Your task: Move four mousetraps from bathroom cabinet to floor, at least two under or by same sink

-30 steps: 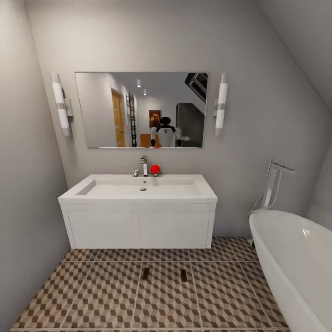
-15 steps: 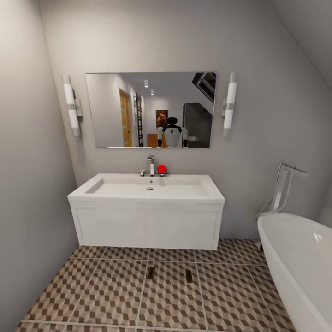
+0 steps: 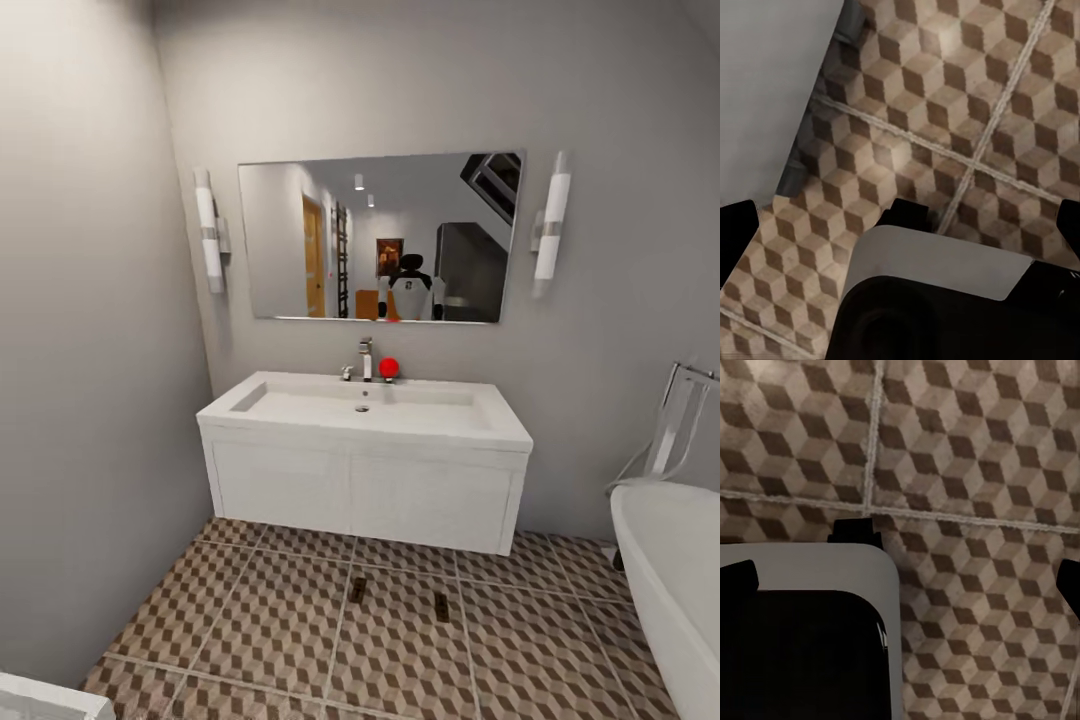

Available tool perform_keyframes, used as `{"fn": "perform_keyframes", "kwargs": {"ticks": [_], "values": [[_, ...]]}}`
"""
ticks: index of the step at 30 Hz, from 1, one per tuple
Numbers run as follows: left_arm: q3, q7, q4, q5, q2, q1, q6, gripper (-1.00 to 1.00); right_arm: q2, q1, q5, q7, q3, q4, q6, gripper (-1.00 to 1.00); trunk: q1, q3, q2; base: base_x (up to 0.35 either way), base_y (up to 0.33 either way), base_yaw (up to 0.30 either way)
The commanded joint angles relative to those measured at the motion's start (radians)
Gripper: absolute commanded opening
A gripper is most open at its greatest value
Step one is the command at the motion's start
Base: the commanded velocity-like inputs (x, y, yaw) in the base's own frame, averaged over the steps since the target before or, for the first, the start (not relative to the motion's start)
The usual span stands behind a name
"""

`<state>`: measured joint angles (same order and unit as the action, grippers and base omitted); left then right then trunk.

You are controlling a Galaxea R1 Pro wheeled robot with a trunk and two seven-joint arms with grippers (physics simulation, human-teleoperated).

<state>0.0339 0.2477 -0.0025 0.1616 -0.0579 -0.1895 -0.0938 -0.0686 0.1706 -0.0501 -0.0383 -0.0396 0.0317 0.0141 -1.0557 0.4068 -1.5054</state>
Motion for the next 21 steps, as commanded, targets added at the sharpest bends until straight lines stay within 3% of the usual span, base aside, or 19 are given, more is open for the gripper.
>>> {"fn": "perform_keyframes", "kwargs": {"ticks": [1,8,21], "values": [[0.003,0.001,0.001,0.006,0.000,-0.001,-0.005,1.00,0.000,0.001,-0.005,-0.002,-0.004,0.002,0.002,1.00,0.000,0.001,-0.001,0.000,0.000,0.267],[0.003,0.001,0.001,0.007,0.000,-0.001,-0.006,1.00,0.000,0.001,-0.005,-0.002,-0.004,0.002,0.006,1.00,0.000,0.001,-0.001,0.000,0.000,0.182],[0.003,0.001,0.001,0.007,0.000,-0.001,-0.004,1.00,0.001,0.001,-0.005,-0.003,-0.004,0.002,0.008,1.00,0.000,0.001,-0.001,0.000,0.000,0.031]]}}
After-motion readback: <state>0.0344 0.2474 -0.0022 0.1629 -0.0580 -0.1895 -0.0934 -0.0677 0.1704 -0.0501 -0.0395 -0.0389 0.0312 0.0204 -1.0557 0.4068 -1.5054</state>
